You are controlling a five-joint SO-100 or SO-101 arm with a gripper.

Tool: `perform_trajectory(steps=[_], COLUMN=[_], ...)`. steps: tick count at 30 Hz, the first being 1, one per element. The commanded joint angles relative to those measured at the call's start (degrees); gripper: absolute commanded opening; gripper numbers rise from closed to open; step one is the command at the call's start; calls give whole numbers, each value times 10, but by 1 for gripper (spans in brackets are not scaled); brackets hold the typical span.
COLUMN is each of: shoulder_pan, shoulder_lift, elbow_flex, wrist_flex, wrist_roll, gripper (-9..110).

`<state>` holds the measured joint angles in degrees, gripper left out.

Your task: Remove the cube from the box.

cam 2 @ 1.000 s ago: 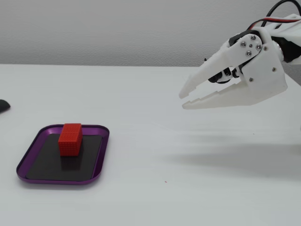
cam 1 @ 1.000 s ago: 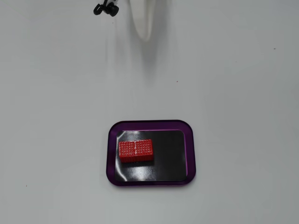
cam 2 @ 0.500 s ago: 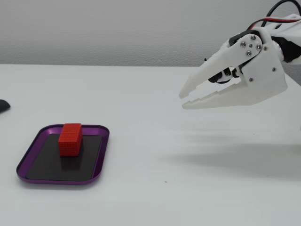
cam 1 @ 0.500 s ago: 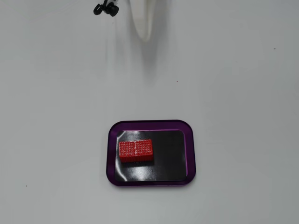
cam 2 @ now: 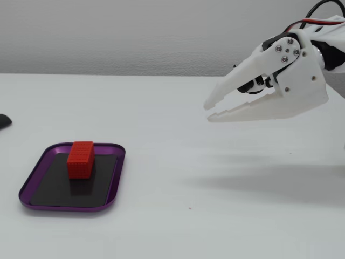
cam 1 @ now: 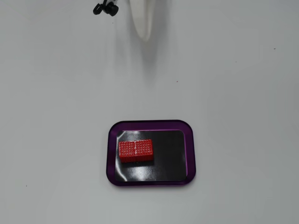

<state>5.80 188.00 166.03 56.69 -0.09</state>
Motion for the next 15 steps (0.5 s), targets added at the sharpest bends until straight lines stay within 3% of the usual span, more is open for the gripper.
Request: perform_trajectory(steps=[1, 9, 15], shoulder_pan=[5, 6, 6], shoulder_lift=[17, -15, -195], elbow_flex=[-19, -149, -228], wrist_flex=[-20, -12, -21], wrist_roll=[0, 1, 1], gripper=[0, 0, 0])
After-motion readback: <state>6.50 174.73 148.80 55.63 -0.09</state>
